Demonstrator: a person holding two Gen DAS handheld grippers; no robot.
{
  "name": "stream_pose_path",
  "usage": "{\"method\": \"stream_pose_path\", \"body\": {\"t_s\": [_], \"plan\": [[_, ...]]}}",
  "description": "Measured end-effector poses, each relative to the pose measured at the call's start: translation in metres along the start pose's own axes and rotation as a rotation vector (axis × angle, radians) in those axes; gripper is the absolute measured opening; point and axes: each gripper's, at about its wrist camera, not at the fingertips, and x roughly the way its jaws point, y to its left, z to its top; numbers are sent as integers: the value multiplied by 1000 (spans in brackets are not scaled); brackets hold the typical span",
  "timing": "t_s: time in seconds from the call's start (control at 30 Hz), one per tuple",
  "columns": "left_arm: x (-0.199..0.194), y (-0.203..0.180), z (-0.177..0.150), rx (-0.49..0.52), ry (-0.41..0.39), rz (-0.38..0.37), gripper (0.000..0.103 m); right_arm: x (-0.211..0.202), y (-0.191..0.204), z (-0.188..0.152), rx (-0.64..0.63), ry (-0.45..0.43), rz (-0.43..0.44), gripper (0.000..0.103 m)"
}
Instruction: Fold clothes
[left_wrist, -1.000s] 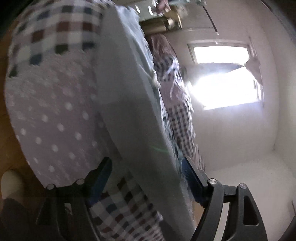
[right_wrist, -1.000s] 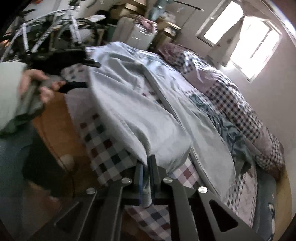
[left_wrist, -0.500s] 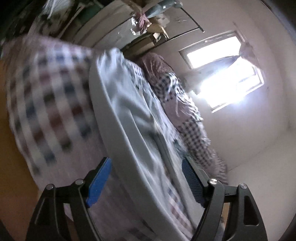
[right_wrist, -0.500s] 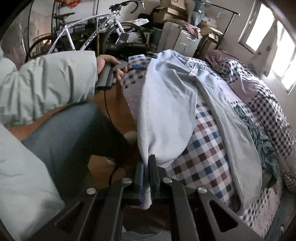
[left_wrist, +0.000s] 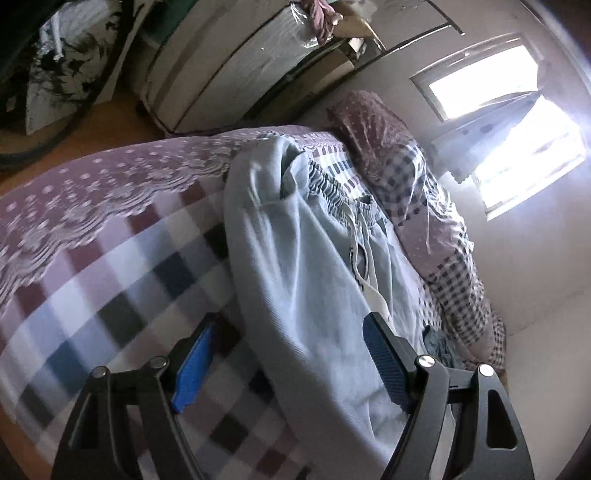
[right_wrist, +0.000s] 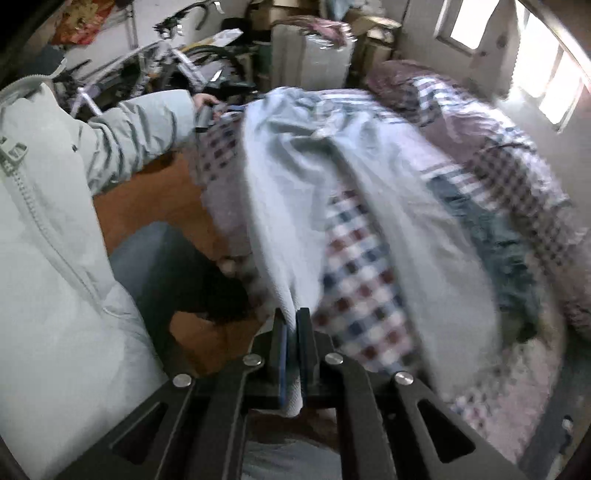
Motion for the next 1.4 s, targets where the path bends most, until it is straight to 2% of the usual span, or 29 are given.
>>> {"method": "stream_pose_path", "body": {"t_s": [0.07,0.13,0.2,0.23,0.3,0.53,0.7,0.83,0.93,1.03,1.2,1.3,1.4], "plan": [[9,-2,6,-14,6,-3,79,-8,-6,-1,15,5,-49,3],[16,-3,10,-39,5,-2,68,-15,-9,-3,28,18,-81,3],[17,-5,12,-56,0,-5,36,-18,-8,-6,24,31,-102,3],[13,-7,10,-58,-7,-11,29,-19,-7,-7,21,36,-106,3],[3,-11,7,-61,-21,-24,8,-21,-2,-8,7,43,-111,3],[-29,-25,-4,-71,-69,-67,5,-25,10,-18,-24,51,-165,3],[-86,-51,-20,-54,-103,-147,5,-41,11,-30,7,27,-202,3],[-128,-80,-28,-55,-133,-193,5,-59,1,-37,26,6,-255,3],[-139,-96,-21,-98,-139,-181,5,-71,-16,-40,22,9,-306,3],[-136,-118,-7,-125,-154,-158,5,-73,-45,-41,11,27,-347,3],[-113,-170,18,-111,-174,-108,5,-64,-102,-37,17,36,-355,3],[-86,-207,37,-90,-172,-54,5,-42,-143,-32,36,59,-320,4],[-42,-254,52,-27,-154,24,5,-10,-186,-32,67,97,-272,4]]}}
